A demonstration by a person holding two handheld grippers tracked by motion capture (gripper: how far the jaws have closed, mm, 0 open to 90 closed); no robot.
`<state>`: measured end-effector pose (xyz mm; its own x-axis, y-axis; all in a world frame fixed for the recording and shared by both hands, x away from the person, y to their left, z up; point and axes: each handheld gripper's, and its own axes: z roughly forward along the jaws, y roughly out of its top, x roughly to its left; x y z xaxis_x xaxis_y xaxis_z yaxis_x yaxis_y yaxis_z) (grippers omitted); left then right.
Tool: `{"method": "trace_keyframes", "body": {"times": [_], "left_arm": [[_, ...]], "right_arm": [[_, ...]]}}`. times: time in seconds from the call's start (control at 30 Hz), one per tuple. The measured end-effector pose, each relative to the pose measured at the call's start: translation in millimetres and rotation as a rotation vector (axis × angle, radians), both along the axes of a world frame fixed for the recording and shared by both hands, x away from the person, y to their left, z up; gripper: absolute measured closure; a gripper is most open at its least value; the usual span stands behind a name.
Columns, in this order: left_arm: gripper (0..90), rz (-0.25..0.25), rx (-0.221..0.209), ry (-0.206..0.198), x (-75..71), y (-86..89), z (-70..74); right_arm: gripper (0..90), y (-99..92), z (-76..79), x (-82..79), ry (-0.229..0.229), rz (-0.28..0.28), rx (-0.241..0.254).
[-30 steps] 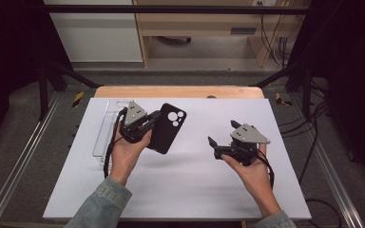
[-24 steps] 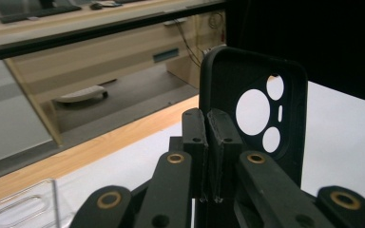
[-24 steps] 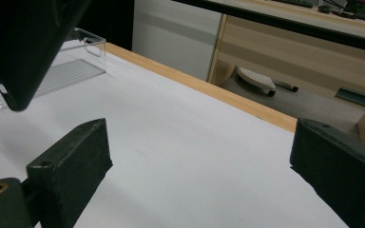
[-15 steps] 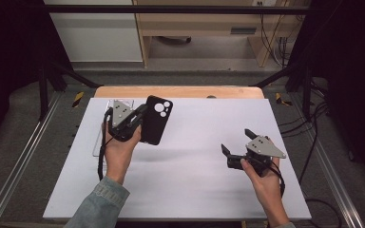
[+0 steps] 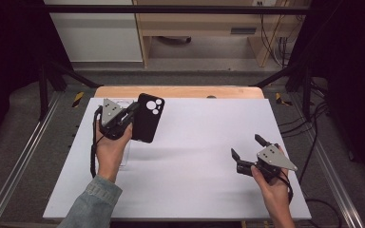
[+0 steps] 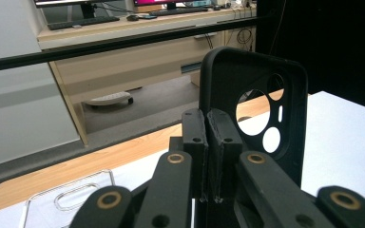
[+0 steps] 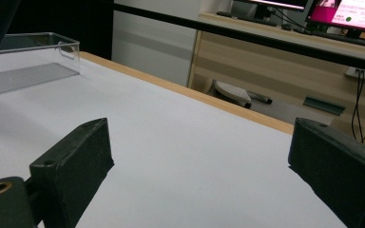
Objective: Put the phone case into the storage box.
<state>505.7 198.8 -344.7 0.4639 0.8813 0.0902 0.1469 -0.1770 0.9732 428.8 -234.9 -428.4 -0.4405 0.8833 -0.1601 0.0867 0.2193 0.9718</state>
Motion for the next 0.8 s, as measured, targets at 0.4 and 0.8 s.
{"method": "trace_keyframes", "body": {"times": [0.4,0.8], "left_arm": [[86.2,0.029,-0.01,-0.018,4.1,9.3,4.5],[86.3,0.063,-0.051,-0.033,7.8,28.9,12.1]], "right_arm": [[6.5,-29.4,-18.0,-11.1,0.009,-0.025,0.058],[5.8,-37.4,-28.3,-16.2,-0.027,-0.004,0.101]]}}
